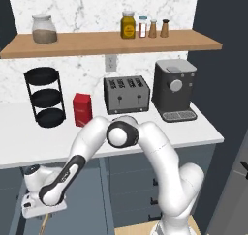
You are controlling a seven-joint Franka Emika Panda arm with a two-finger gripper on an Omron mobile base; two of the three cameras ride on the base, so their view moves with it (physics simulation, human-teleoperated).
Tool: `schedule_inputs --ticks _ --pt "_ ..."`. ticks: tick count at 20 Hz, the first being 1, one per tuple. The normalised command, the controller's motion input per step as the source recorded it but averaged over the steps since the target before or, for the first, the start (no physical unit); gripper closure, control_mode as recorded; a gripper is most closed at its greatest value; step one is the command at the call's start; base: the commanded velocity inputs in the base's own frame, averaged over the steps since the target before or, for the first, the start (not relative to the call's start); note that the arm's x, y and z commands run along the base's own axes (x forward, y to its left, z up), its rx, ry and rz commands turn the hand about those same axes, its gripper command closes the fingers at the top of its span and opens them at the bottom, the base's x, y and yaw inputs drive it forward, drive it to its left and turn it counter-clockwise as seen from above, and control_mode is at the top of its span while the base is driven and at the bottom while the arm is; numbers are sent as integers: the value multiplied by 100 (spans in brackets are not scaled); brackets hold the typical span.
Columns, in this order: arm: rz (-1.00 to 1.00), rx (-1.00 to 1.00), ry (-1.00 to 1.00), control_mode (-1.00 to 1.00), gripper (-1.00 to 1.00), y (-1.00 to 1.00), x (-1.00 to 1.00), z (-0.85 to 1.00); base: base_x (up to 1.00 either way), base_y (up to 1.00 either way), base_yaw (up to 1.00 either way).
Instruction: Pick the wooden spoon from the drawer and place it on the counter.
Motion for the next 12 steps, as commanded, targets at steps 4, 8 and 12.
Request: schedule_inputs --ticks 4,8,12 --pt "0 0 -6 -100 100 -58 -81 -15 0 0 0" --pt "-2 2 -23 -100 100 -70 -80 0 0 0 0" --pt "-11 11 -38 -100 100 -36 -24 63 0 0 0"
